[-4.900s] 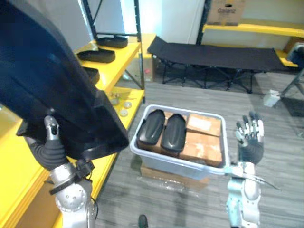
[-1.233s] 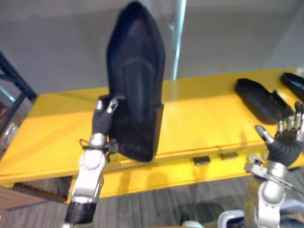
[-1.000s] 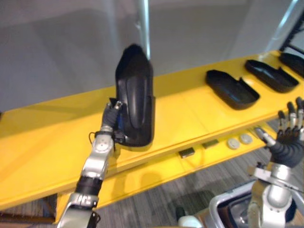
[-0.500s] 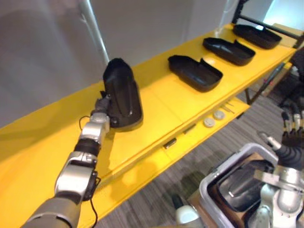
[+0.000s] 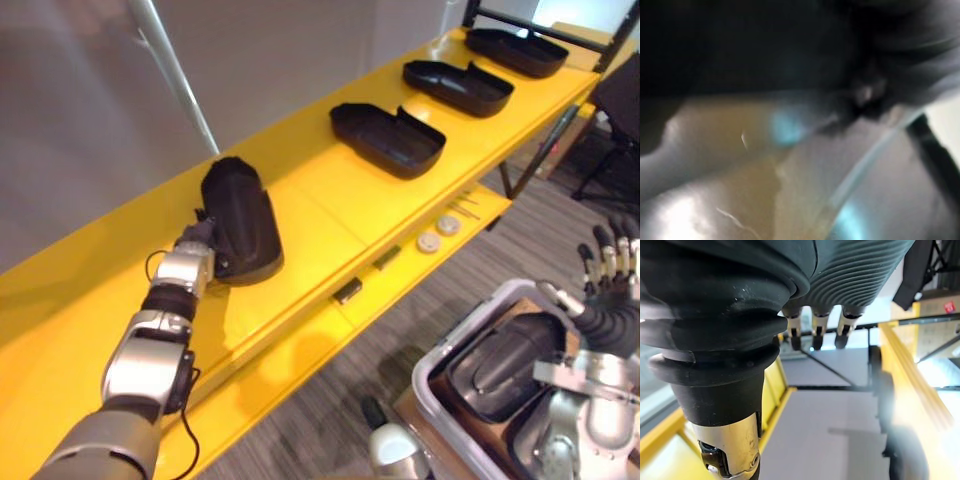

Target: Walk over and take plastic housings, then place them on the shelf

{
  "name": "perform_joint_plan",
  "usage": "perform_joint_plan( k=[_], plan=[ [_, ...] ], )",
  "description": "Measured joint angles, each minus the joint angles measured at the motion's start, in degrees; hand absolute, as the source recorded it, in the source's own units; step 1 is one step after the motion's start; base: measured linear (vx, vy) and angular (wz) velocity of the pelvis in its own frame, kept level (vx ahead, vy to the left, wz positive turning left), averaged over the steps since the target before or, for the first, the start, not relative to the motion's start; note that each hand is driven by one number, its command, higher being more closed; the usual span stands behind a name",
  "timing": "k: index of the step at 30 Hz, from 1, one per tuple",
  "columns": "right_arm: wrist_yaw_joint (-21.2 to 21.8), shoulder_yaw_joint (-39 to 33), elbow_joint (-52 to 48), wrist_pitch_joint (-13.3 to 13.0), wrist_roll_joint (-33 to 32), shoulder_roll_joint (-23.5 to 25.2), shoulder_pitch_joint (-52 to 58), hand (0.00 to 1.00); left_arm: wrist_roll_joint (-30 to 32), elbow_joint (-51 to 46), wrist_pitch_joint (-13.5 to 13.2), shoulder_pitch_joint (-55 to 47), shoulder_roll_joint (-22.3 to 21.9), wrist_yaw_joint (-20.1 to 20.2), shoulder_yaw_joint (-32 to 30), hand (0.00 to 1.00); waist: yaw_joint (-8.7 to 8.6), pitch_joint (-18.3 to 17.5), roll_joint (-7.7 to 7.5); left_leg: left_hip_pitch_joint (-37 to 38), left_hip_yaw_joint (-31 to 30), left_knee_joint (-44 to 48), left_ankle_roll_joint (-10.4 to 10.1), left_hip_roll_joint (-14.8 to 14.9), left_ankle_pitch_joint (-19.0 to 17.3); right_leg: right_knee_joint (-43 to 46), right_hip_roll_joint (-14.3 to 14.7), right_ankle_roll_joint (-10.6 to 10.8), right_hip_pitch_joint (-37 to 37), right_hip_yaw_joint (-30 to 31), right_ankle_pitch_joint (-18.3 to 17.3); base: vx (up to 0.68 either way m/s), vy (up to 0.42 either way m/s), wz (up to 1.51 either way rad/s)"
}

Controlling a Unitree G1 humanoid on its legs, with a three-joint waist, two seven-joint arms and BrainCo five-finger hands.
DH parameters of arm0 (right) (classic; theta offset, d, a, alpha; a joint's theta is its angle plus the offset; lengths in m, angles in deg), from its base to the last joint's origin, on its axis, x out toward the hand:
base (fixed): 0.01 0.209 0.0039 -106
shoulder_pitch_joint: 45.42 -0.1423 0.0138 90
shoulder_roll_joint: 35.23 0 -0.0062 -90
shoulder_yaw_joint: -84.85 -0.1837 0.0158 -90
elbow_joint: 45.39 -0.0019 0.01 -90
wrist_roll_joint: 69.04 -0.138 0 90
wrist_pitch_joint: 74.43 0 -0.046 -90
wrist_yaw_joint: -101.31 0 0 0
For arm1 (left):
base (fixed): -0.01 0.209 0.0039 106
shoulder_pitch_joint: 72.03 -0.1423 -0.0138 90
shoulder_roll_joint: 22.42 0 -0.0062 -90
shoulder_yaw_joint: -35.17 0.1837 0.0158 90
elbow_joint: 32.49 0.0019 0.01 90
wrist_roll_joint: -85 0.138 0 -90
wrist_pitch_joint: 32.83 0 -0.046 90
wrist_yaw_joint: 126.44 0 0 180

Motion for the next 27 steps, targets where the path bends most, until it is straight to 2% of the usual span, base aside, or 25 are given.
perform_joint_plan(
  k=[4,8,11,13,16,18,21,25,27],
  plan=[
    [-0.1,1.2,-1.1,0.4,0.0,-0.1,0.0,0.00,-1.1,0.0,0.1,1.9,0.0,-2.9,0.7,0.00,-0.24,0.5,-0.25,-1.0,0.1,0.1,0.0,-0.3,0.0,-0.2,-0.2,0.2,-1.0,0.2,0.5,-0.10,-0.052,-0.02],
    [0.0,1.2,-1.1,0.4,-1.1,-0.1,0.1,0.00,-3.0,0.0,-1.0,2.2,0.0,-6.0,0.4,0.00,-0.90,1.2,0.02,-0.9,0.2,0.1,0.0,-0.3,0.0,-0.2,-0.2,0.2,-1.0,0.3,0.7,-0.05,-0.039,-0.02],
    [0.3,1.1,-1.1,0.3,-2.3,-0.1,0.2,0.00,-8.0,0.0,-3.2,2.2,0.0,-10.6,-1.5,0.00,-1.59,1.4,0.20,-0.7,0.9,0.1,0.0,-0.2,0.0,-0.2,0.0,0.2,-1.1,0.9,0.9,-0.05,-0.040,-0.12],
    [0.7,1.2,-1.0,0.3,-2.5,-0.1,0.3,0.00,-11.2,0.0,-5.9,2.4,0.0,-15.1,-3.3,0.00,-1.69,1.4,0.22,-0.7,1.7,0.2,0.0,-0.3,0.0,-0.2,0.1,0.2,-1.5,1.7,1.0,-0.06,-0.046,-0.16],
    [1.7,1.3,-0.9,0.0,-2.9,-0.1,0.9,0.00,-12.5,0.0,-9.3,2.8,-0.1,-19.6,-4.6,0.00,-2.01,1.4,0.23,-0.7,1.7,0.3,0.0,-0.2,0.0,-0.2,0.2,0.1,-1.5,1.8,1.1,-0.06,-0.053,-0.04],
    [2.9,2.4,-0.9,-1.1,-2.9,-0.1,1.5,0.00,-14.3,-0.1,-12.1,3.1,-0.1,-22.8,-7.9,0.00,-2.15,1.4,0.24,-0.7,1.7,0.3,0.0,-0.1,0.0,-0.2,0.3,0.1,-1.5,1.7,1.1,-0.07,-0.051,0.00],
    [4.4,4.3,-0.9,-1.5,-2.7,-0.1,2.2,0.00,-14.7,-0.1,-13.5,3.4,-0.1,-24.6,-9.0,0.00,-1.99,1.4,0.24,-0.7,1.5,0.4,0.0,-0.1,0.0,-0.2,0.2,0.1,-1.3,1.7,1.1,-0.09,-0.049,0.03],
    [5.3,5.2,-0.8,-2.0,-2.4,-0.1,2.8,0.00,-14.7,-0.2,-16.8,3.4,-0.1,-25.0,-10.2,0.00,-1.54,1.4,0.22,-0.6,1.2,0.5,0.0,-0.1,0.0,-0.2,0.0,0.1,-0.9,1.3,1.1,-0.08,-0.041,0.05],
    [5.3,5.3,-0.8,-3.0,-1.3,0.0,3.3,0.00,-14.6,-0.9,-17.4,3.6,-0.1,-25.2,-10.3,0.00,-1.36,1.4,0.23,-0.7,0.9,0.4,0.1,-0.2,0.0,-0.2,0.0,0.3,-0.8,0.7,1.3,-0.08,-0.052,0.10]
  ],
)
